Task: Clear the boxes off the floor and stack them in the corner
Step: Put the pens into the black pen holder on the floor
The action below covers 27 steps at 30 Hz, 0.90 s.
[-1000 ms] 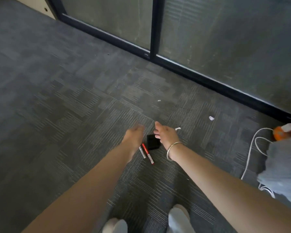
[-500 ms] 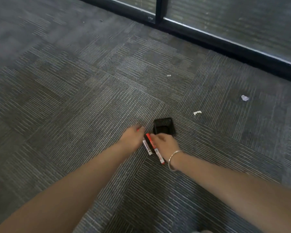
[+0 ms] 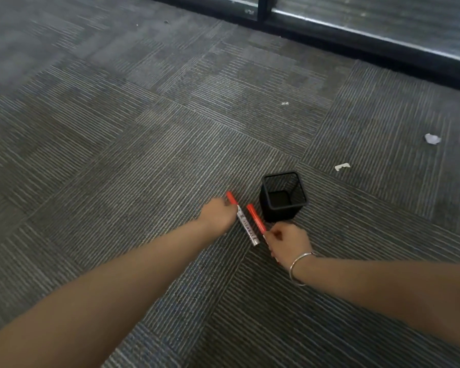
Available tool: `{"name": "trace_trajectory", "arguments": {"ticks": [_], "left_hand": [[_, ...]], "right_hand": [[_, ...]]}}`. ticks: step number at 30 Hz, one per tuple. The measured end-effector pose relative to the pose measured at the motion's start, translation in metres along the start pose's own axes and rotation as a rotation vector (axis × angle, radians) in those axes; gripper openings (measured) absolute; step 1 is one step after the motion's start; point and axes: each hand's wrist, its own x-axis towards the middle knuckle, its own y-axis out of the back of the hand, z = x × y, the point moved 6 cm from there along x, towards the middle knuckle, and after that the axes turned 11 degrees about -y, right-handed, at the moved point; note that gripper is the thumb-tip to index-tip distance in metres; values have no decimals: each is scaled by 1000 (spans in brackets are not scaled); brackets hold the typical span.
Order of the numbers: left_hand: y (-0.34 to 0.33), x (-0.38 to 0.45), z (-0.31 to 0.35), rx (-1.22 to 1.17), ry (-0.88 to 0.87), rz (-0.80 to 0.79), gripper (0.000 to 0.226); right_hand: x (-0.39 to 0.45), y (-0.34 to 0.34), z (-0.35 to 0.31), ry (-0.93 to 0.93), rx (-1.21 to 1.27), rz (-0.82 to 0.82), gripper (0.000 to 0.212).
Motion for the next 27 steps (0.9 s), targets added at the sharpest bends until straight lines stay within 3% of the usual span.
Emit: {"name": "trace_trajectory", "arguments": {"ticks": [5, 15, 22, 27], "left_hand": [[-8, 13, 0, 0, 8, -7, 24], [-14, 35, -1, 60, 69, -74, 29], [-13, 37, -11, 47, 39, -50, 22], [-13, 37, -15, 23, 32, -45, 17]], "right_hand": [[2, 5, 0, 7, -105, 51, 18], [10, 6, 0, -10, -351, -52, 23], [-4, 20, -9, 121, -462, -94, 18], [-26, 33, -27, 282, -384, -101, 20]]}}
